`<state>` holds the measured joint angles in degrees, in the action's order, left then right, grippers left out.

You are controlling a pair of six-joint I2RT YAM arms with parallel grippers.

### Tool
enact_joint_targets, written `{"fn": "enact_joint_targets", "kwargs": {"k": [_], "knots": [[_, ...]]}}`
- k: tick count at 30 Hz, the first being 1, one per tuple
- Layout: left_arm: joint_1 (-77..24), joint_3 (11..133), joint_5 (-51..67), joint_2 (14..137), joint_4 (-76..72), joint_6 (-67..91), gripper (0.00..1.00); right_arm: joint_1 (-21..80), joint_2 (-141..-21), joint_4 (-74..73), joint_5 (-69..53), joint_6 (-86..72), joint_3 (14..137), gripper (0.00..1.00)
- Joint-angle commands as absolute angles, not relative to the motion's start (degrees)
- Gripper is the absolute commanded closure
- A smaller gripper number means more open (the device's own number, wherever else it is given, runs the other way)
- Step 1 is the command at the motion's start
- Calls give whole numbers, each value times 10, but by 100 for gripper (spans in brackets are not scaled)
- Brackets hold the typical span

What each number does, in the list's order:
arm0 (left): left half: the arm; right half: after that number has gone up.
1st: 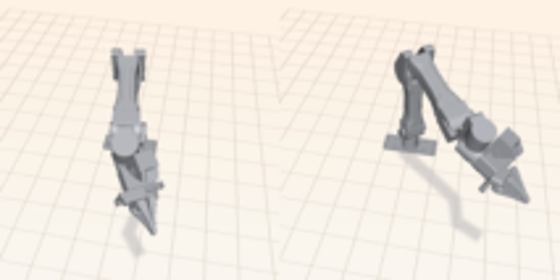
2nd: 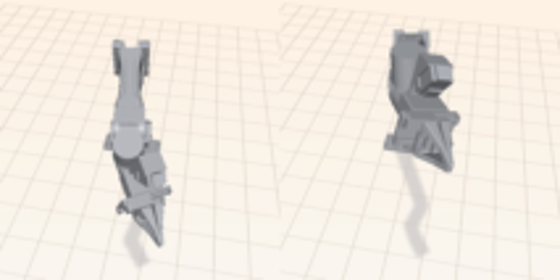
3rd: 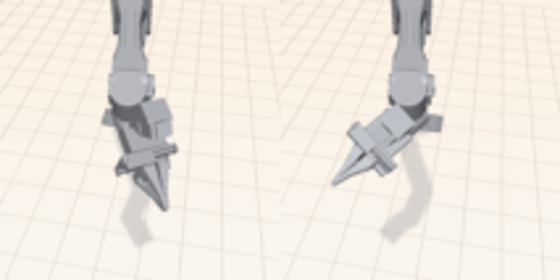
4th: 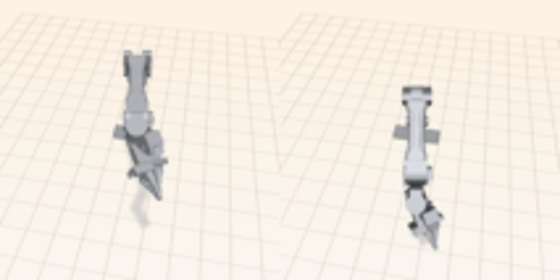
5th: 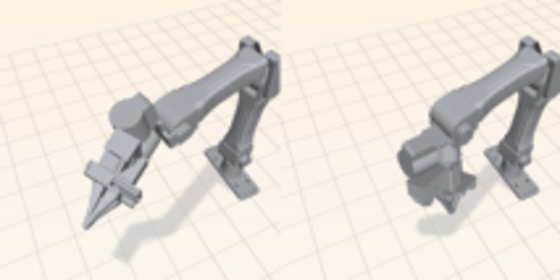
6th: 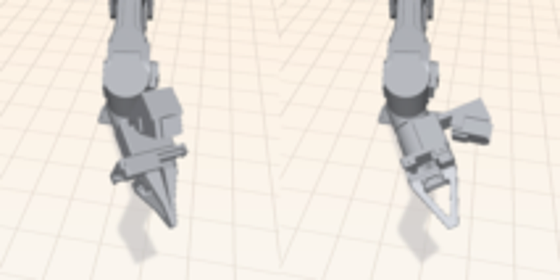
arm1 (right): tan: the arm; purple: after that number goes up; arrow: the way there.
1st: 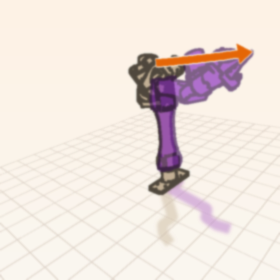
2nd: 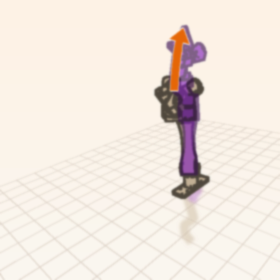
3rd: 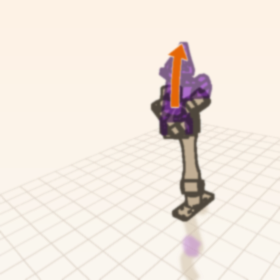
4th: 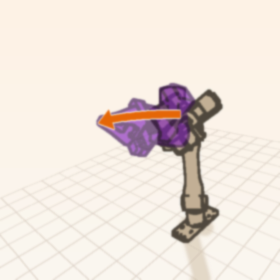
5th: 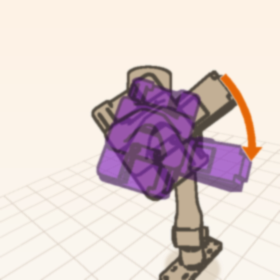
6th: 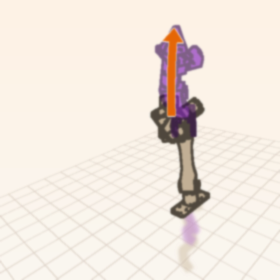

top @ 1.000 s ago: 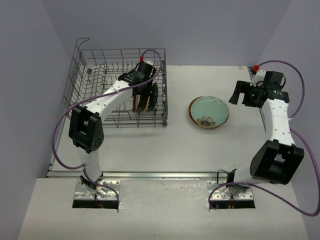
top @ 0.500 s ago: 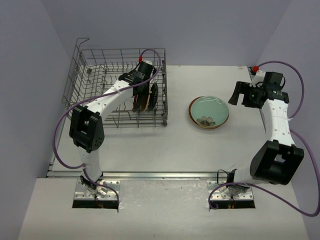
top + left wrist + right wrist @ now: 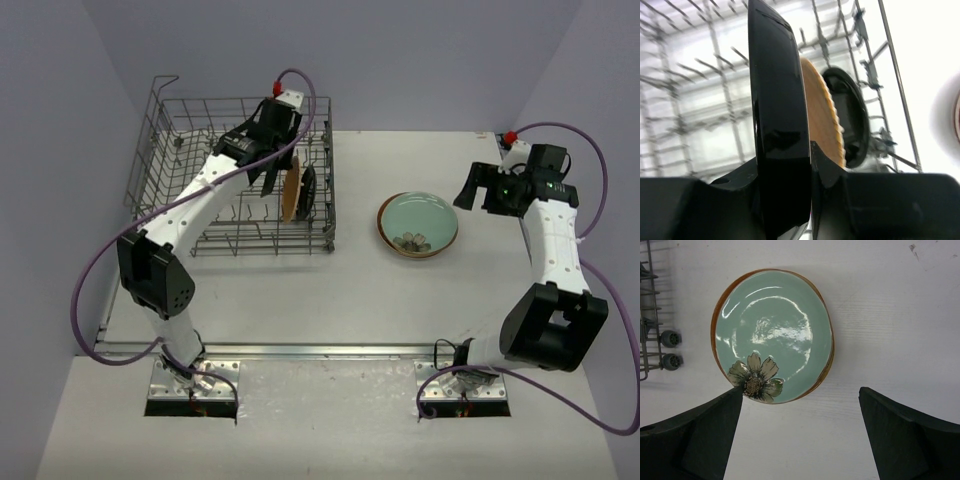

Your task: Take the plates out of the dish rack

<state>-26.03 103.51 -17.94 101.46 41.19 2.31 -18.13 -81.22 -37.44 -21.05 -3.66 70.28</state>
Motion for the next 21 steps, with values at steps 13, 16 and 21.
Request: {"fn": "enact_joint_targets", "kwargs": {"k": [13, 16, 21], "knots": [[-504, 701, -321, 729, -49, -727, 100, -180, -803, -402, -518, -119, 764, 1], [-543, 620, -311, 701, -90, -814, 100, -179, -816, -405, -594, -152, 764, 1], [-587, 525, -262, 663, -188, -950, 100, -155, -838, -364, -702, -225, 737, 1]]}}
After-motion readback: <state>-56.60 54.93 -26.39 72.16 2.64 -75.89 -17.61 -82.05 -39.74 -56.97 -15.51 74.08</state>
